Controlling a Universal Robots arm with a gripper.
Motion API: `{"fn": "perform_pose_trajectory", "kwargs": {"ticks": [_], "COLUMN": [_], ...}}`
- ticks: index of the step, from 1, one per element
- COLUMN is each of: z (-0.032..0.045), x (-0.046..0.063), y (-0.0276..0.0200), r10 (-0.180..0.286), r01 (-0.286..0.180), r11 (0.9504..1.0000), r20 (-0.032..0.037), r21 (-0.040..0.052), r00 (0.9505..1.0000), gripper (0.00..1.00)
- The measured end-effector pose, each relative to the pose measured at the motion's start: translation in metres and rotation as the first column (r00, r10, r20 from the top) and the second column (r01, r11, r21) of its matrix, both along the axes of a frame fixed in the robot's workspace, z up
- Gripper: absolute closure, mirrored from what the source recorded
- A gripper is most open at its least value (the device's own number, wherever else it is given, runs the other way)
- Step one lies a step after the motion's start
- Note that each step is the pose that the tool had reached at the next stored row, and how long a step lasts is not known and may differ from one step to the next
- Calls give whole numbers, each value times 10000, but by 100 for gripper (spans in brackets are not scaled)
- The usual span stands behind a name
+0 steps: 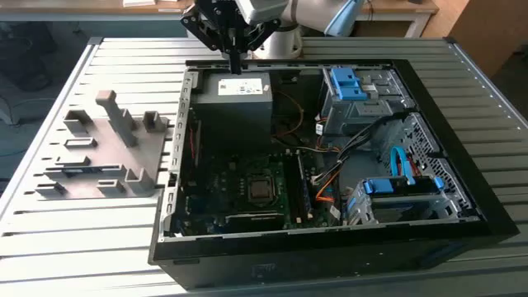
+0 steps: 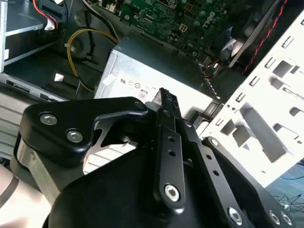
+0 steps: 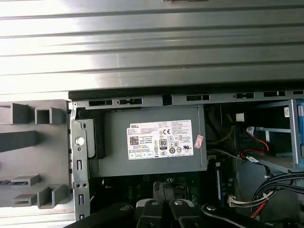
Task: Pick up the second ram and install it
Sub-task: 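Reach for the second ram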
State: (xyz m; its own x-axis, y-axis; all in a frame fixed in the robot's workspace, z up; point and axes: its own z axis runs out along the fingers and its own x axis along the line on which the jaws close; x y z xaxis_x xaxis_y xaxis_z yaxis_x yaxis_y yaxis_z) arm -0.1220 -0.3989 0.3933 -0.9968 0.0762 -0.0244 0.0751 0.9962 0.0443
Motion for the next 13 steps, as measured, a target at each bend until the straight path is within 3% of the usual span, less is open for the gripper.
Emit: {"fn": "perform_pose_trajectory", "kwargs": {"ticks": [8,13], "z": [0,0], "x": [-5,-185], "y": [0,0], "r10": [-1,-1], "r01": [1,1], "r11": [10000,10000], "r20": [0,11], "r21": [0,0], "r00": [10000,10000], "gripper": [90,90]}}
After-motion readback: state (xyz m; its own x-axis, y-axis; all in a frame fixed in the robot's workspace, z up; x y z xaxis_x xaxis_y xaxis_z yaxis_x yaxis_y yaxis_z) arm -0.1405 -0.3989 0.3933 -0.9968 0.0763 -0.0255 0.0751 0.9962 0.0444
